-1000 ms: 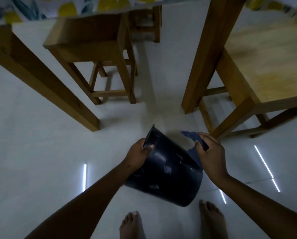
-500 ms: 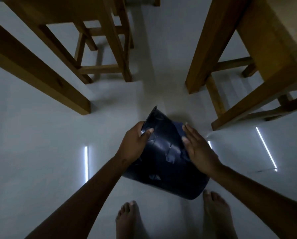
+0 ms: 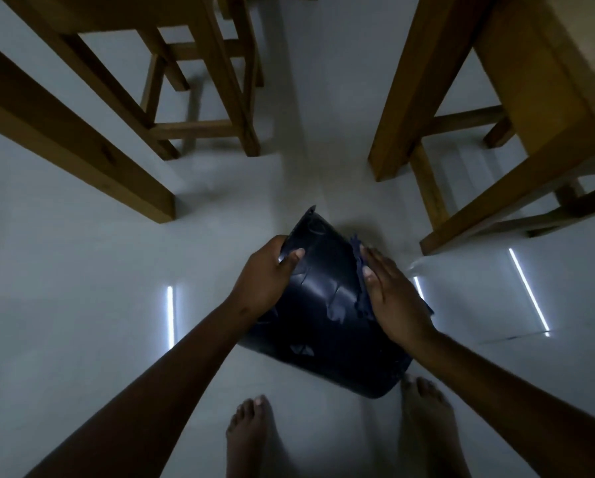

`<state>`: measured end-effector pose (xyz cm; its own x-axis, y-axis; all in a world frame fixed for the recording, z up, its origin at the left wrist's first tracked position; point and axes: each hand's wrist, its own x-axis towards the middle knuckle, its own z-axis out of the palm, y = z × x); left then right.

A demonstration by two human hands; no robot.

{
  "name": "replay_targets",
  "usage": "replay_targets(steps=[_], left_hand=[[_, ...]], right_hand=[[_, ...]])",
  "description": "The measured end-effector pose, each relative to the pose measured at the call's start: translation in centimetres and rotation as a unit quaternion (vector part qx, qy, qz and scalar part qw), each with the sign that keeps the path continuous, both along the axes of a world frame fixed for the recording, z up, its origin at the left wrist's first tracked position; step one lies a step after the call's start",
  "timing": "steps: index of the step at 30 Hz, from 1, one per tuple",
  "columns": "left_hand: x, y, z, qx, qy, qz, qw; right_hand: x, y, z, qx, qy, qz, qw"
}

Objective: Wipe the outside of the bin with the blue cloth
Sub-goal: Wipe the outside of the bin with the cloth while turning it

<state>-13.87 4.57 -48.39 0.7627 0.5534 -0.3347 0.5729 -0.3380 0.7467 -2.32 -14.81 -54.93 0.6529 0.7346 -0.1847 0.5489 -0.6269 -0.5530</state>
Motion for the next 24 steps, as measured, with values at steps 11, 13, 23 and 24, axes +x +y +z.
replay_targets(steps=[11, 13, 23, 24], left_hand=[[-1.1, -0.1, 0.6, 0.009, 0.014, -0.048, 0.999], [-0.8, -0.2, 0.3, 0.048, -0.006, -0.041, 0.998], [1.2, -0.1, -0.2, 0.069, -0.036, -0.051, 0.996], [1.3, -0.2, -0.1, 0.071, -0.033, -0.053, 0.996]], right_hand=[[2.1, 1.4, 0.6, 0.021, -0.01, 0.0, 1.0], [1.3, -0.1, 0.5, 0.001, -0.013, -0.044, 0.999], [2.0, 0.7, 0.6, 0.033, -0.012, 0.006, 0.999], [1.7, 0.2, 0.4, 0.036, 0.006, -0.024, 0.999]])
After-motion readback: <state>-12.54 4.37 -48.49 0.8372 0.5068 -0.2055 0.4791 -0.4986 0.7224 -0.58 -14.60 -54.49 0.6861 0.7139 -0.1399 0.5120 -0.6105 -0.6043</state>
